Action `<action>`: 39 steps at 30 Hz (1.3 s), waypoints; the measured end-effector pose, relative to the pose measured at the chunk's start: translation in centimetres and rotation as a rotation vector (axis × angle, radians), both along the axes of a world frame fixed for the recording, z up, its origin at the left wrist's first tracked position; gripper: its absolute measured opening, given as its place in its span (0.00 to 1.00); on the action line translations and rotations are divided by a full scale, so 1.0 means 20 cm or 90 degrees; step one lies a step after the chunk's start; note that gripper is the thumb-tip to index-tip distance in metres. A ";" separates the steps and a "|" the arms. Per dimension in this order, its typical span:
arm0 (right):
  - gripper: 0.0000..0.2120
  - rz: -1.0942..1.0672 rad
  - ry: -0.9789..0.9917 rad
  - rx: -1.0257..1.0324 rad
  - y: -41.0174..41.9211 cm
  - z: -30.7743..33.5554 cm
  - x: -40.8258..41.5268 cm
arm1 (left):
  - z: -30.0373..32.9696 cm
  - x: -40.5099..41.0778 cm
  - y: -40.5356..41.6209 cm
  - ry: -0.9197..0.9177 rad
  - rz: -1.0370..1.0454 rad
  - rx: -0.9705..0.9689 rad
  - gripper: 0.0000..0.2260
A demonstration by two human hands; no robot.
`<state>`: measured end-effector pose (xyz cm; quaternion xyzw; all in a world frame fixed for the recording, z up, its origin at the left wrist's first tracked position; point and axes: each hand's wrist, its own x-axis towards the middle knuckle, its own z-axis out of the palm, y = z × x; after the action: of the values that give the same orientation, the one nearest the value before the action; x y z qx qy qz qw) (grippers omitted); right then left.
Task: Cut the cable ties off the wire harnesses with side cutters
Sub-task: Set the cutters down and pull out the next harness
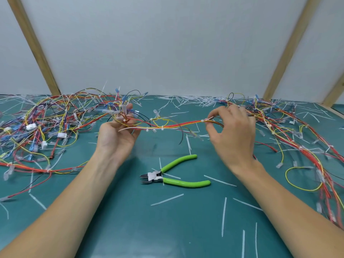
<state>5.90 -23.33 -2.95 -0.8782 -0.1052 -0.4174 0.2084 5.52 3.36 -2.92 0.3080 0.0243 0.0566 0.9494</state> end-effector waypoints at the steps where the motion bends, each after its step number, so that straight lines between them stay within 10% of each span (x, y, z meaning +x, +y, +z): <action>1: 0.08 0.004 0.025 0.020 0.00 0.00 0.00 | 0.00 0.00 0.00 -0.006 0.007 0.010 0.17; 11: 0.12 0.081 0.291 0.176 -0.02 -0.09 0.05 | 0.02 -0.01 0.05 0.106 0.169 0.122 0.15; 15: 0.14 0.277 0.246 0.243 0.07 -0.05 -0.01 | 0.02 -0.01 -0.02 0.157 0.349 0.502 0.16; 24: 0.12 0.424 0.261 0.540 0.13 -0.01 -0.05 | -0.01 -0.05 -0.10 -0.006 0.308 0.703 0.18; 39: 0.14 0.427 0.337 0.545 0.11 -0.04 0.01 | 0.01 -0.04 -0.06 0.053 0.232 0.395 0.26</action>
<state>6.02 -21.16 -3.65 -0.7094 -0.1434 -0.1016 0.6825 4.70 2.07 -2.65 0.5744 0.0992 0.2170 0.7831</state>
